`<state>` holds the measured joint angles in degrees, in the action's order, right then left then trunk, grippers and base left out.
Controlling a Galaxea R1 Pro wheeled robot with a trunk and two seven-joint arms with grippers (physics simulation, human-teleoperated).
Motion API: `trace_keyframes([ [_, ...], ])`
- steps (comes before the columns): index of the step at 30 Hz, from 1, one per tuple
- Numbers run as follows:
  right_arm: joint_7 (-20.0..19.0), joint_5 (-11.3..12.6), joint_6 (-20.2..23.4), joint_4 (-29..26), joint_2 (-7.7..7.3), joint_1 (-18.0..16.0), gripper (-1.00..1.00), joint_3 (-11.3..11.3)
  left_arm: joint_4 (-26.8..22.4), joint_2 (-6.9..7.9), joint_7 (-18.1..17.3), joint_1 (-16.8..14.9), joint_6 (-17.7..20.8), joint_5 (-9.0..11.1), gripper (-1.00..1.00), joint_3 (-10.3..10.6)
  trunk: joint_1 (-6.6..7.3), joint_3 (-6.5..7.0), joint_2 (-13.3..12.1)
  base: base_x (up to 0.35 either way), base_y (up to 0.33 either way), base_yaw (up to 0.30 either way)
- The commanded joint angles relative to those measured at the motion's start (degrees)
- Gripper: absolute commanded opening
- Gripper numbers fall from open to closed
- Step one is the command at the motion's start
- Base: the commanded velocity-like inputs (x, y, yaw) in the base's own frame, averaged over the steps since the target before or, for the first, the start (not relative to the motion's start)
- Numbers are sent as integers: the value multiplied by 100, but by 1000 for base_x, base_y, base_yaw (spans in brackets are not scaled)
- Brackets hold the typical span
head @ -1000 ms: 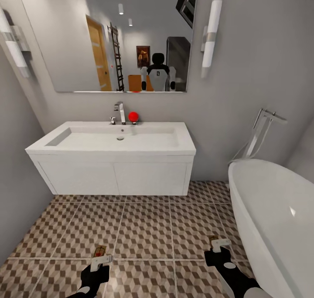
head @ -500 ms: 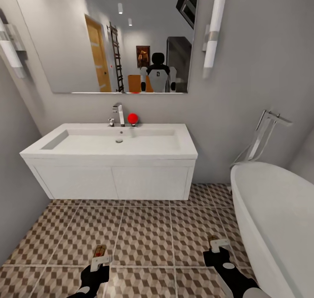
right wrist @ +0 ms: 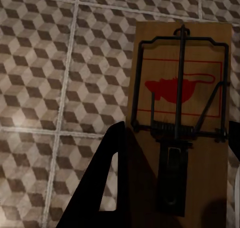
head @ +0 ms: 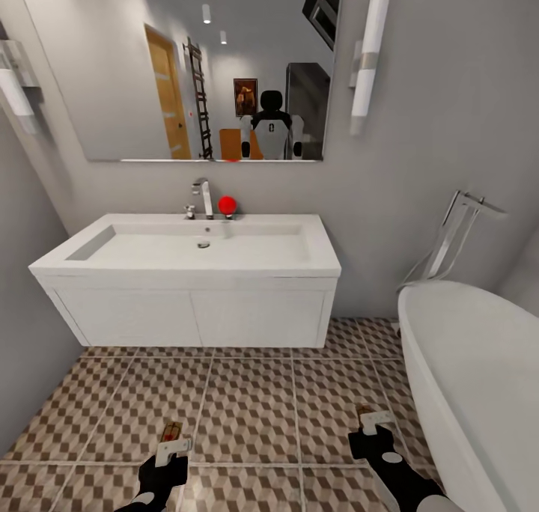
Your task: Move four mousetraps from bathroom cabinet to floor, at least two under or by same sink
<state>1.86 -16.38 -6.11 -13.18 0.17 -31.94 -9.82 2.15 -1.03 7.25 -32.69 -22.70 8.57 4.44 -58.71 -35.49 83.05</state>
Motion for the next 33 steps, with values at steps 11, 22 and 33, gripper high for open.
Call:
trace_keyframes([
  [11,8,-50,-22,9,97,4,-100,-36,22,-3,31,-9,-33,23,-100,47,-2,-5,3,105,0,67],
  [22,8,-50,-30,0,89,4,-100,-38,22,-13,31,-9,-33,25,-100,49,-2,-5,3,1,0,3],
  [33,2,-50,-26,0,89,4,-100,-38,20,-19,31,-9,-30,27,-100,49,-2,-5,3,0,0,0],
])
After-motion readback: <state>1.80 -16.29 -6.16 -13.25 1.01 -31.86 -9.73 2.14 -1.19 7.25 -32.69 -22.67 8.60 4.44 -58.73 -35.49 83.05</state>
